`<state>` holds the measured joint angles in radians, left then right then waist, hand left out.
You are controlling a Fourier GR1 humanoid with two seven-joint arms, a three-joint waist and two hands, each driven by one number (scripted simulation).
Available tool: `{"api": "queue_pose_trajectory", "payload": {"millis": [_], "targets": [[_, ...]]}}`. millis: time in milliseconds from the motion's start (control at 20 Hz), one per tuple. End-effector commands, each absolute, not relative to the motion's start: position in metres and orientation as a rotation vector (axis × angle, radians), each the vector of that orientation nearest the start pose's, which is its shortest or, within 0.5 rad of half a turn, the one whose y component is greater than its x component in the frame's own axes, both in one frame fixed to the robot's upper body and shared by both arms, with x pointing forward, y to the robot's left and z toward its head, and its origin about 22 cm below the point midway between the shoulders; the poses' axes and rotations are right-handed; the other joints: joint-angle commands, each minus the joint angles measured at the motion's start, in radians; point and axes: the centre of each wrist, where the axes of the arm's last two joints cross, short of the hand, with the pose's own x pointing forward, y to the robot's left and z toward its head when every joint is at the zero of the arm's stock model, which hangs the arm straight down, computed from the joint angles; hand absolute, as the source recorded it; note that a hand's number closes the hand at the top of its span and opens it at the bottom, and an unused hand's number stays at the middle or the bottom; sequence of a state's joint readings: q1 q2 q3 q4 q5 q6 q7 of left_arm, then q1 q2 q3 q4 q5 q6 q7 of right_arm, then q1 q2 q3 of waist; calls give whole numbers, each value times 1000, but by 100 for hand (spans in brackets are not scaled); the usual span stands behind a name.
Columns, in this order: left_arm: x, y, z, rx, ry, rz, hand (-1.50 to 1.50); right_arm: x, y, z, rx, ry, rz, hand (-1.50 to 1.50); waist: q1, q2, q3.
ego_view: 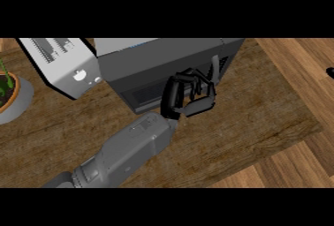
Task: Pick up the milk, place it into the microwave and close the microwave
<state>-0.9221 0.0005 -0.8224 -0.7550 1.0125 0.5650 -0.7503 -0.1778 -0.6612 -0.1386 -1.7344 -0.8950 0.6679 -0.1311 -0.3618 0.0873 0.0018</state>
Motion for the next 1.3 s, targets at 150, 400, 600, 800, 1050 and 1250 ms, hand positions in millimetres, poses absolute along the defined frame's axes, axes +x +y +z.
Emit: {"api": "queue_pose_trajectory", "payload": {"millis": [150,400,600,800,1050,1250], "targets": [[364,10,43,-285,-1906,-20,150,268,-352,176,791,-2030,536,-150,0,15,-4],[363,8,43,-307,-1943,-56,150,268,-354,181,814,-2021,570,-150,-15,15,-3],[366,12,34,-206,-1915,-139,150,269,-352,180,865,-2027,559,-150,-11,10,2],[365,21,19,-107,-1854,-133,150,267,-350,182,913,-1999,603,-150,5,3,2],[365,24,14,-51,-1801,-98,150,266,-355,186,923,-2018,581,-150,30,-4,0],[362,35,-2,17,-1753,-59,150,262,-360,191,885,-2021,601,-150,65,-3,-2]]}}
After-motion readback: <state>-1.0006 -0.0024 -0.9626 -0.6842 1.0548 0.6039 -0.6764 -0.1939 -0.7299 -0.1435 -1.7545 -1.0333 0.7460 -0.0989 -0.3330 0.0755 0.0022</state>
